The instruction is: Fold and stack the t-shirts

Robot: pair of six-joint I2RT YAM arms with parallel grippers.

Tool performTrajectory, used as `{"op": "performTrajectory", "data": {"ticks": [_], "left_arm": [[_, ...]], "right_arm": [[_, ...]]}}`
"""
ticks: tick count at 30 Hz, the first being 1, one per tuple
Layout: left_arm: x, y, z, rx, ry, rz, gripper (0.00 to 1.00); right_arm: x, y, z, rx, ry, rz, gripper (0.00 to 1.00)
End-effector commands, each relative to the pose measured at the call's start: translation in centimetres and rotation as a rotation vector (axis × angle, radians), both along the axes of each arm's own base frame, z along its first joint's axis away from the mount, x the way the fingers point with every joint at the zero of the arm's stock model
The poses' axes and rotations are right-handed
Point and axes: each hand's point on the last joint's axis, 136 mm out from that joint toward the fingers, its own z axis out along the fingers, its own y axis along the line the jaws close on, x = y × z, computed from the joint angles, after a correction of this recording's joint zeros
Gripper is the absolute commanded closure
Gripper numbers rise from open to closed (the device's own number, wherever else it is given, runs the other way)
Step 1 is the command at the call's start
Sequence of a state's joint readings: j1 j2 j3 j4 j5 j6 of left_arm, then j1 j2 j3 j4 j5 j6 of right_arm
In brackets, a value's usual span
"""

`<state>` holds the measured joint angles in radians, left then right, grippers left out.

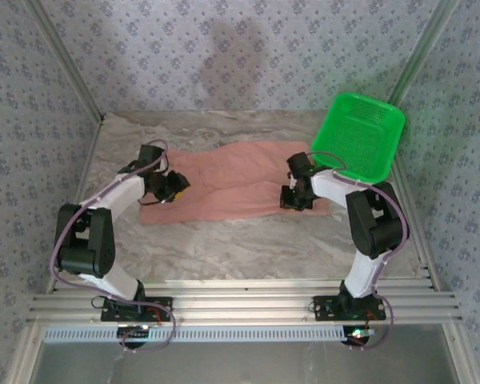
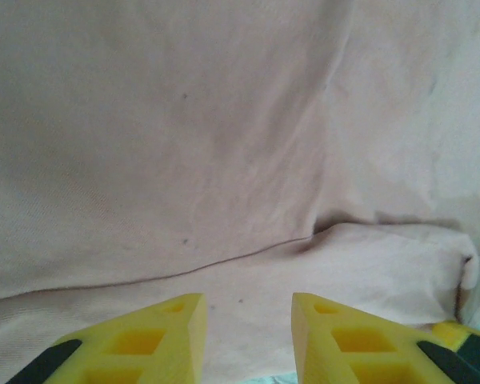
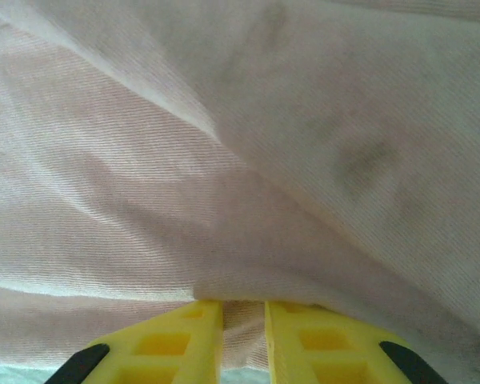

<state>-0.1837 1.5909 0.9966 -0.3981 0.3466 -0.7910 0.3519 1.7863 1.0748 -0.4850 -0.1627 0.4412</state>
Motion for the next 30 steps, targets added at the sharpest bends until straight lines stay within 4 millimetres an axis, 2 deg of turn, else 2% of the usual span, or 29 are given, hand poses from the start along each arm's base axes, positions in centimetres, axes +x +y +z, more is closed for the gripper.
{"op": "performTrajectory", "data": {"ticks": [1, 5, 8, 10, 12, 16, 21, 27, 30], "left_arm": [[-1.0, 0.2, -2.1, 0.025, 0.047, 0.017, 0.67], [-1.7, 0.8, -4.1, 0.061, 0.078, 0.031, 0.67], [-2.7, 1.4, -5.7, 0.096, 0.113, 0.035, 0.68], [-3.7, 2.2, -7.0, 0.131, 0.148, 0.044, 0.69], [-4.6, 2.9, -8.1, 0.160, 0.185, 0.056, 0.70], [-6.2, 4.4, -9.5, 0.192, 0.250, 0.086, 0.71], [-6.5, 4.7, -9.5, 0.197, 0.252, 0.086, 0.71], [-6.9, 5.3, -9.5, 0.202, 0.256, 0.091, 0.71], [-7.1, 5.8, -9.5, 0.203, 0.259, 0.101, 0.71]], "right_arm": [[0.1, -0.6, -0.2, 0.019, 0.017, -0.037, 0.76], [-1.3, 0.4, 1.0, 0.080, 0.053, -0.012, 0.75], [-2.4, 0.8, 2.7, 0.118, 0.052, -0.023, 0.72], [-2.6, 0.6, 3.8, 0.129, 0.024, -0.045, 0.72], [-2.2, 0.5, 4.1, 0.126, 0.005, -0.057, 0.72], [-0.7, 0.7, 2.3, 0.106, 0.012, -0.069, 0.74], [0.5, 1.7, -0.2, 0.086, 0.032, -0.075, 0.76], [2.7, 0.1, -0.1, 0.060, -0.010, -0.137, 0.78], [3.0, -0.8, -0.1, 0.049, -0.006, -0.144, 0.77]]}}
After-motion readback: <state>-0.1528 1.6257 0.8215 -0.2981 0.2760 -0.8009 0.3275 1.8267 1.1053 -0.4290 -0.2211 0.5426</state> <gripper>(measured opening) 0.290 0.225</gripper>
